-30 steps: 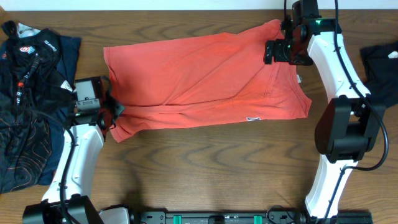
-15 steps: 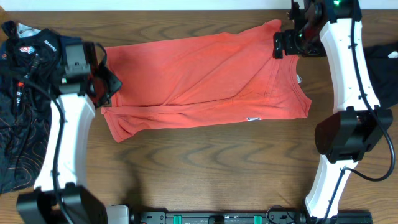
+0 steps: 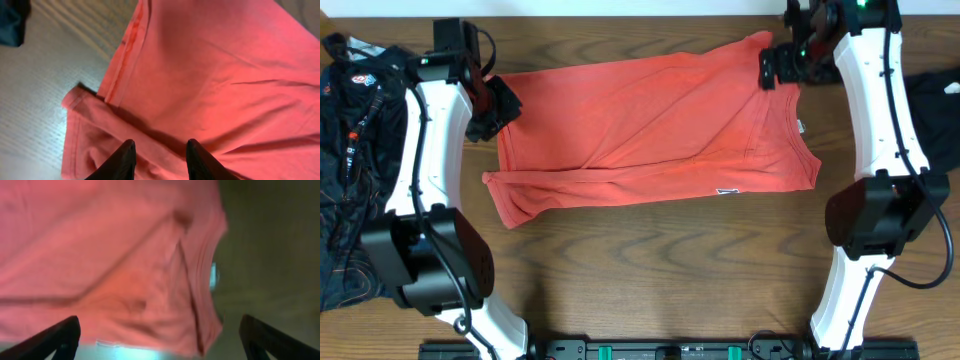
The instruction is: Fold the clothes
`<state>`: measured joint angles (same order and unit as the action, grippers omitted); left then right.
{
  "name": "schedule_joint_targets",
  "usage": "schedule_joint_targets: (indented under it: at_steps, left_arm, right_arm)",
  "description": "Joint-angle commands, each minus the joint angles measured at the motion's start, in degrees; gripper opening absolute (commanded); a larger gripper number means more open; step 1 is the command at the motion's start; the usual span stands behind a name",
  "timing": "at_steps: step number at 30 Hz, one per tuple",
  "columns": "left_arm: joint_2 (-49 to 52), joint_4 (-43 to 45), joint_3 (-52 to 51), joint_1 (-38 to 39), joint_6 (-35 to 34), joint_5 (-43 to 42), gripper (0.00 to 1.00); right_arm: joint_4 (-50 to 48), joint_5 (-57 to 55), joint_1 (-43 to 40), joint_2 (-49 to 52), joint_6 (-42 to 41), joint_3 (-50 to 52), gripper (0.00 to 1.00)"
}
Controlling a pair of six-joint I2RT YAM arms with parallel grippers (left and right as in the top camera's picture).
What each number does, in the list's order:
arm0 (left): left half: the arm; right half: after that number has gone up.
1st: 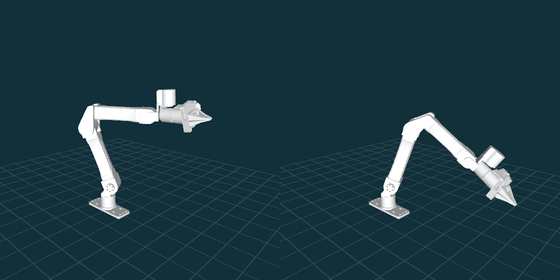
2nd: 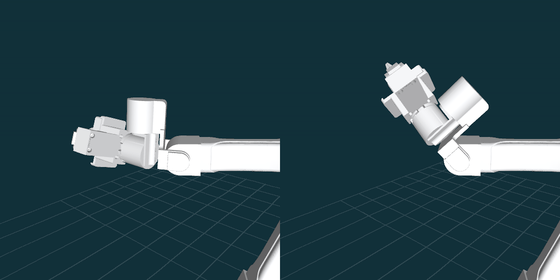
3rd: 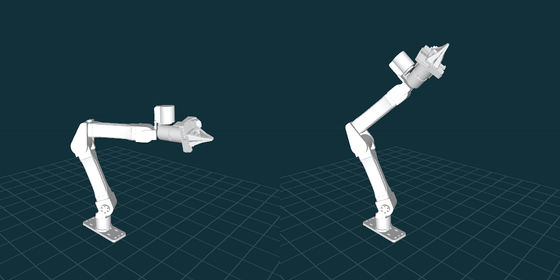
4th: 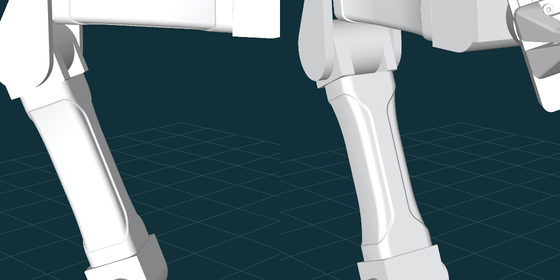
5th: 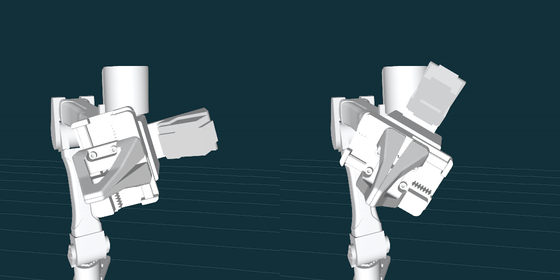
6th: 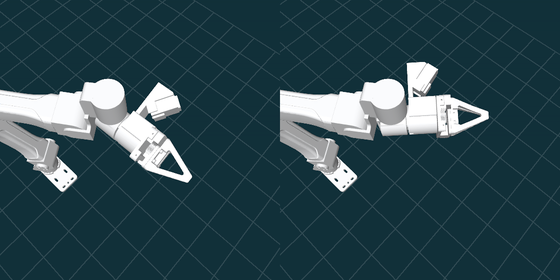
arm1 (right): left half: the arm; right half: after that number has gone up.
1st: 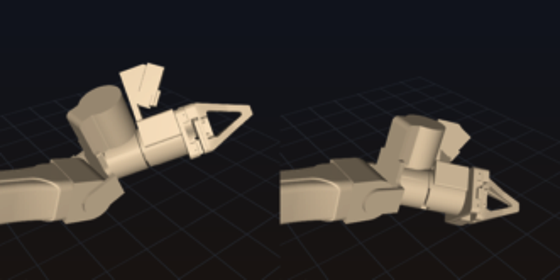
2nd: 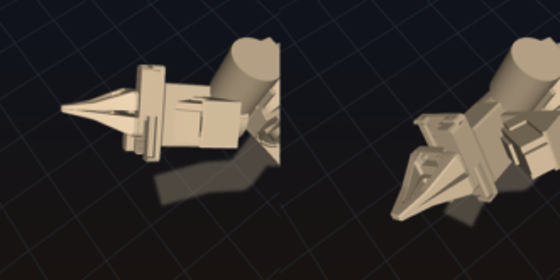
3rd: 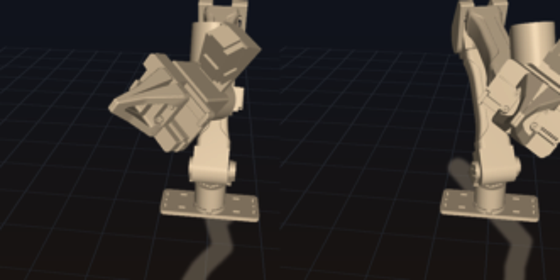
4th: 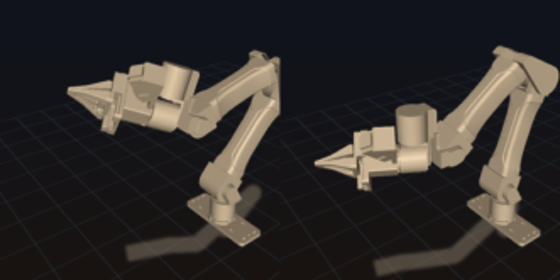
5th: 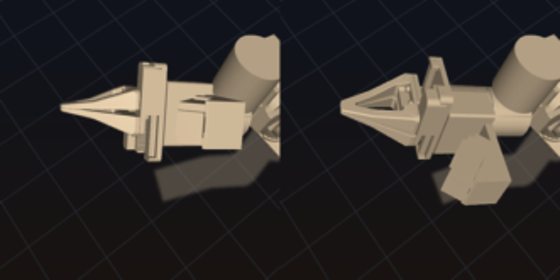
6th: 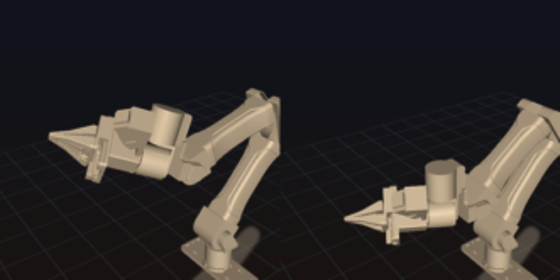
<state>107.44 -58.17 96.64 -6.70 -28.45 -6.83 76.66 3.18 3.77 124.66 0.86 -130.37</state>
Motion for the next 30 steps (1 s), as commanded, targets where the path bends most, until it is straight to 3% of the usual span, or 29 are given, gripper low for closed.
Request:
schedule_joint_targets:
  at_steps: [1, 11, 24, 26, 28, 30]
  left_arm:
    - [-0.04, 0.33, 2.64, 0.04, 1.49, -0.66, 0.36]
    - [3.58, 3.37, 2.89, 0.04, 2.14, -0.7, 0.36]
    - [11.1, 14.45, 2.89, 0.04, 3.58, 0.57, 0.36]
    - [10.86, 13.27, 2.89, 0.22, 3.69, 0.13, 0.3]
    - [9.73, 11.47, 2.89, 0.72, 5.86, 0.22, 0.14]
    - [7.34, 9.31, 2.89, 1.36, 6.6, 1.68, 0.07]
  right_arm:
    - [-4.83, -0.31, 0.44, 1.53, 1.6, -1.05, 0.99]
    - [-4.83, 1.75, 1.84, 9.01, 2.89, -1.22, 0.99]
    - [-11.02, -4.68, 4.9, 9.38, 5.25, -1.27, 0.99]
    - [-9.35, -4.68, 5.05, 9.35, 4.09, -1.27, 0.99]
    - [-7.41, -4.74, 5.03, 9.11, 3.17, -1.27, 0.99]
    - [-5.55, -4.66, 5.03, 8.04, 1.7, -1.27, 0.99]
